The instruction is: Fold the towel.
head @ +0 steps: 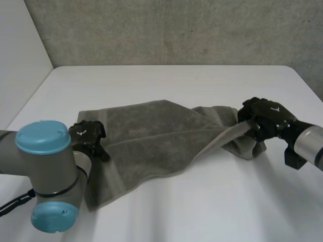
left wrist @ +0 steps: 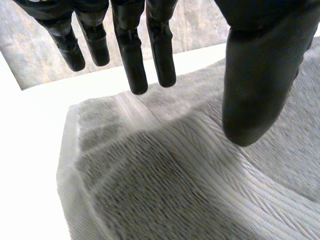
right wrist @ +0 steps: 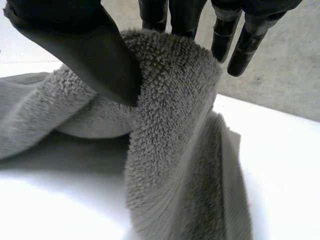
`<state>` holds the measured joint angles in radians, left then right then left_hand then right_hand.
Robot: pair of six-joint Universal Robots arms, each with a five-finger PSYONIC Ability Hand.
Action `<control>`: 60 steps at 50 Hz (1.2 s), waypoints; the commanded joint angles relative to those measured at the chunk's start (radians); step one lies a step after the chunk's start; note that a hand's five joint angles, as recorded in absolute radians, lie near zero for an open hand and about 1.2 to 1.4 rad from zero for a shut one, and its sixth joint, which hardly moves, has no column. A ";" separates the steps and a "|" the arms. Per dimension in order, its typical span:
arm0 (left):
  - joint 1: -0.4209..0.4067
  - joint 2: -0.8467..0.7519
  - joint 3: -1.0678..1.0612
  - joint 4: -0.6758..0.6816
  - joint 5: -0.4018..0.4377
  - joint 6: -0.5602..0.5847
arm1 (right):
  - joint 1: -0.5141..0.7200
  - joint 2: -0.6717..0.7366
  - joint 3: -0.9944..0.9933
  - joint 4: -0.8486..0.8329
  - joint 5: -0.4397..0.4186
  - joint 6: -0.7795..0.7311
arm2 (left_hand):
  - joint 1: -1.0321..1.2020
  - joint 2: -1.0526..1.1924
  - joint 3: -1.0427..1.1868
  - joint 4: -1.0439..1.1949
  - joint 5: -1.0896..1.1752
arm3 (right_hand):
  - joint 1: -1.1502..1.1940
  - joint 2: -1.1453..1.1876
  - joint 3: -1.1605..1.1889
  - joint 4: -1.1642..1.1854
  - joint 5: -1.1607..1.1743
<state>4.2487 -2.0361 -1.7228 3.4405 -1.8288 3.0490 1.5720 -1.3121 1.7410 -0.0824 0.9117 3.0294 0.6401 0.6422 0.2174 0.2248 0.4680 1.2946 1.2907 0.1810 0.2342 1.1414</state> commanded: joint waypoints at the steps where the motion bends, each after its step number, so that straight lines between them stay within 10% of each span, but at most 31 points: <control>1: 0.017 0.056 -0.017 -0.001 0.069 0.005 | -0.024 -0.036 0.100 -0.002 -0.073 -0.004 | 0.283 0.281 -0.043 -0.050 0.281 | 0.050 0.054 -0.007 -0.060 0.029; 9: 0.016 0.057 -0.054 -0.037 0.224 0.004 | -0.013 -0.035 0.086 -0.025 -0.066 -0.003 | 0.073 0.071 -0.043 -0.050 0.071 | 0.056 0.060 -0.007 -0.060 0.034; 21: -0.087 0.062 -0.057 -0.073 0.230 0.001 | 0.023 0.010 -0.060 -0.051 -0.004 0.042 | -0.177 -0.179 -0.043 -0.050 -0.179 | 0.047 0.051 -0.007 -0.060 0.026; 24: -0.099 0.065 -0.060 -0.092 0.211 0.004 | 0.036 0.039 -0.098 -0.049 0.029 0.040 | -0.171 -0.173 -0.043 -0.050 -0.174 | -0.116 -0.112 -0.007 -0.060 -0.138; 28: -0.112 0.085 -0.060 -0.139 0.152 0.005 | 0.045 0.054 -0.118 -0.049 0.050 0.042 | -0.177 -0.179 -0.043 -0.050 -0.179 | -0.888 -0.884 -0.007 -0.060 -0.909; 33: -0.127 0.103 -0.060 -0.147 0.094 0.002 | 0.054 0.069 -0.127 -0.049 0.059 0.042 | -0.168 -0.170 -0.043 -0.050 -0.171 | -1.100 -1.096 -0.007 -0.060 -1.121; 60: -0.148 0.293 -0.230 -0.185 -0.030 0.263 | 0.056 0.082 -0.130 -0.049 0.062 0.037 | -0.068 -0.071 -0.043 -0.050 -0.071 | -1.120 -1.116 -0.007 -0.060 -1.141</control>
<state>4.0928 -1.7906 -1.9212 3.2555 -1.8351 3.2782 1.6274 -1.2296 1.6116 -0.1311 0.9767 3.0685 0.5375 0.5346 0.2174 0.2248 0.3654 0.2439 0.2505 0.1810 0.2342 0.0600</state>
